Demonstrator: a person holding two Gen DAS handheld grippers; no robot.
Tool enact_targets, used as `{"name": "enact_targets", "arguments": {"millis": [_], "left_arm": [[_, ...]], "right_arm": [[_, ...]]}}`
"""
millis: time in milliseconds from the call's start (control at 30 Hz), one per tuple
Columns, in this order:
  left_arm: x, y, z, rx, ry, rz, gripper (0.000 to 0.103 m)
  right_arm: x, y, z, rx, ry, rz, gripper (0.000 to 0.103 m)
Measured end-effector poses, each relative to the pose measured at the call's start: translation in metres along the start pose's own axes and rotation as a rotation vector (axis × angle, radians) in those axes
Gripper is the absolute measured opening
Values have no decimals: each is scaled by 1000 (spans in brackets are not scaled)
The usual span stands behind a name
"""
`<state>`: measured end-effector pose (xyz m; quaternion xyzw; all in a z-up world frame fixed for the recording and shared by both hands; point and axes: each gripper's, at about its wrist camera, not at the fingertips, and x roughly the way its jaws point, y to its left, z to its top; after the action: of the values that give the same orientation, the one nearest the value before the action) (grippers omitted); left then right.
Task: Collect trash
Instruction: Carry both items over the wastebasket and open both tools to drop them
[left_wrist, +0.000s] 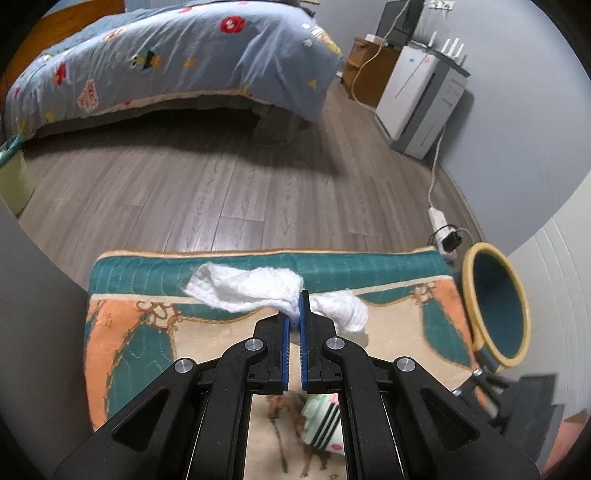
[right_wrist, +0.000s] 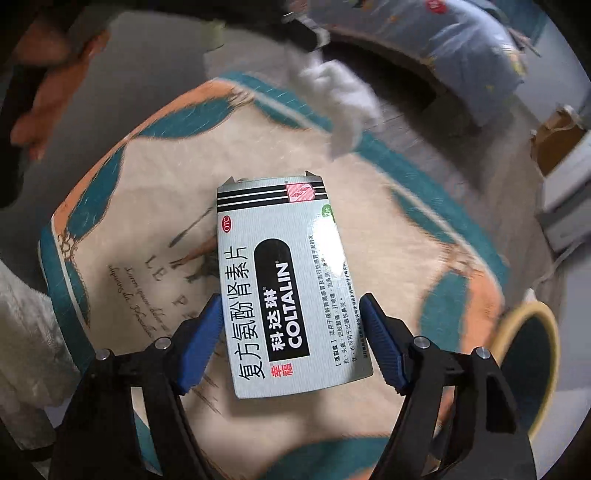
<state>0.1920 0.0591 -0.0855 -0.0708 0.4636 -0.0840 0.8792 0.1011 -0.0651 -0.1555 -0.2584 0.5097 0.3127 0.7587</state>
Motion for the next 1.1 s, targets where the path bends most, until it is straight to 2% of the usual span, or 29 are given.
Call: {"name": "enact_targets", "arguments": {"millis": [100,300,533,700,833,1000,1100], "left_arm": [[-11,-17,1,33,-28,-13,5],[-33,-70,5,121,-105,-59,5],[-29,-133,7,204,-130,-127,5],[-13,-184,0,287,-108,-177,5],[5,-220,-12,357,-66,-224,5],[36,-262,-33,417,21,-278,5],[53,-281,-46,459,53,-270,5]], "right_arm": [[-24,-29,-19,51,-34,-56,73],[-57,-84,-62,169,-38,-185,73],[-109,-144,-124,343,-45,-312,73],[-118,-201,-170,530,-38,-356,73],[-103,-235,-204,681,12,-350,73],[-83,-255,-228,755,62,-338,73],[-74,-264,-235,797,74,-329,73]]}}
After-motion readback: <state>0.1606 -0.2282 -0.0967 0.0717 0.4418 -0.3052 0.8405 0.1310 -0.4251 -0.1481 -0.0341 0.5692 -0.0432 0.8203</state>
